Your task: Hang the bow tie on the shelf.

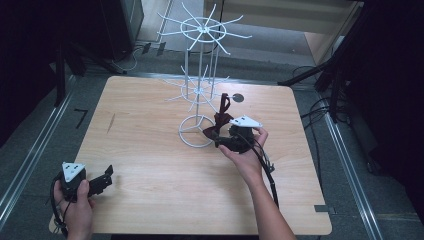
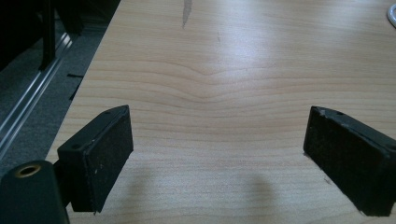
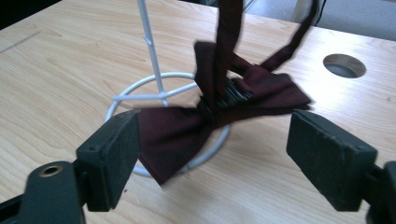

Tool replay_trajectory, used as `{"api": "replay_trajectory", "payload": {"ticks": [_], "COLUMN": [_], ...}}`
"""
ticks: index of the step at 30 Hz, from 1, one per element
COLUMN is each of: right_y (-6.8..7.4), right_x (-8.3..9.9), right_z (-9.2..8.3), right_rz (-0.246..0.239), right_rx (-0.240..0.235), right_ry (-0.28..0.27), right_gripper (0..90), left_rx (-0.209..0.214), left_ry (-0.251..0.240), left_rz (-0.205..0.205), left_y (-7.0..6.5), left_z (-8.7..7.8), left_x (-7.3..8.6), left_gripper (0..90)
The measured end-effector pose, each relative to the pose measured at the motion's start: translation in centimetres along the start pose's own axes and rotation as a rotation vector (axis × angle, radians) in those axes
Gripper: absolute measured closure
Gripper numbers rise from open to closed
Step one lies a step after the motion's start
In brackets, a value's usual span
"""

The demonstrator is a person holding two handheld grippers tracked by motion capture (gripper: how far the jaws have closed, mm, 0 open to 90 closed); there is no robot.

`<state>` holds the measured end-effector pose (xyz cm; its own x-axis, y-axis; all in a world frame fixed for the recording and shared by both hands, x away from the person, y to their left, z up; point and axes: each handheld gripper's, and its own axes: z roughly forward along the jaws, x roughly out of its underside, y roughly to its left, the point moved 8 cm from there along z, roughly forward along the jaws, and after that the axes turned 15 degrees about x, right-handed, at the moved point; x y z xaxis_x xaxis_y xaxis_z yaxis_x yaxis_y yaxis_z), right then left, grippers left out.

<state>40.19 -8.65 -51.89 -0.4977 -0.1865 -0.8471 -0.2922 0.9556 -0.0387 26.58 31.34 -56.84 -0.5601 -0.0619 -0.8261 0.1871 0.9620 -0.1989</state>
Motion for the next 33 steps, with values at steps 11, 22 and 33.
{"api": "replay_trajectory", "payload": {"ticks": [11,22,33], "right_y": [-2.8,-6.1,-9.1], "right_x": [1.3,3.3,5.4], "right_z": [-1.6,-3.1,-4.5], "right_rz": [0.026,0.071,0.111], "right_rx": [0.034,0.082,0.128], "right_ry": [-0.01,-0.005,0.001], "right_gripper": [16.6,17.1,17.3], "left_rx": [-0.001,-0.003,-0.003], "left_ry": [0.0,-0.002,-0.001], "left_rz": [0.002,0.002,0.002], "left_y": [0.0,0.0,0.0], "left_z": [0.0,0.0,0.0], "left_x": [0.0,0.0,0.0], "left_gripper": [9.0,9.0,9.0]}}
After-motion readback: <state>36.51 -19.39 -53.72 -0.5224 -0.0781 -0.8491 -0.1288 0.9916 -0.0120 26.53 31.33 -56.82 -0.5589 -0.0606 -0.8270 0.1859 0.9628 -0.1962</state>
